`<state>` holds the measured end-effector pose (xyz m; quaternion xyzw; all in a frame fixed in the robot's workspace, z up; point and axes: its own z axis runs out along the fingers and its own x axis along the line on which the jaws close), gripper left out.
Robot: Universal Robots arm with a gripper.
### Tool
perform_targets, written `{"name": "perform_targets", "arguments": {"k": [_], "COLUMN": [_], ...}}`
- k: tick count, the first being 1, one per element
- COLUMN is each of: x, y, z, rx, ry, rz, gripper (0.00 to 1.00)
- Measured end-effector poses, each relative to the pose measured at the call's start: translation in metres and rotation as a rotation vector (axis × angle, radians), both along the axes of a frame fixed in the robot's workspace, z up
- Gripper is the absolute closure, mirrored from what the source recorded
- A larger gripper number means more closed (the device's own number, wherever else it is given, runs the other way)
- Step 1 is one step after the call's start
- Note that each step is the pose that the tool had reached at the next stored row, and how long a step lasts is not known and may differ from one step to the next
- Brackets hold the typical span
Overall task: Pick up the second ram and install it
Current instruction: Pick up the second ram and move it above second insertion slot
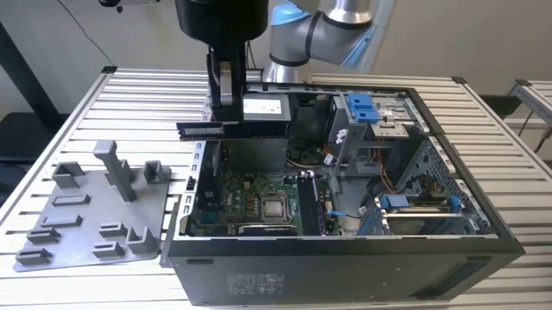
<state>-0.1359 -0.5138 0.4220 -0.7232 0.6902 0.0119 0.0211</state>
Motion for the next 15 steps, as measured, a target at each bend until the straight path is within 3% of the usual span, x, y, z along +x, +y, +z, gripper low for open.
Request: {"name": "perform_targets", "arguments": {"k": [15], "x": [0.0435], "y": [0.0000], "z": [0.0000], "rx": [0.0000], "ry": [0.0000], "rz": [0.000], "gripper": [0.86]}}
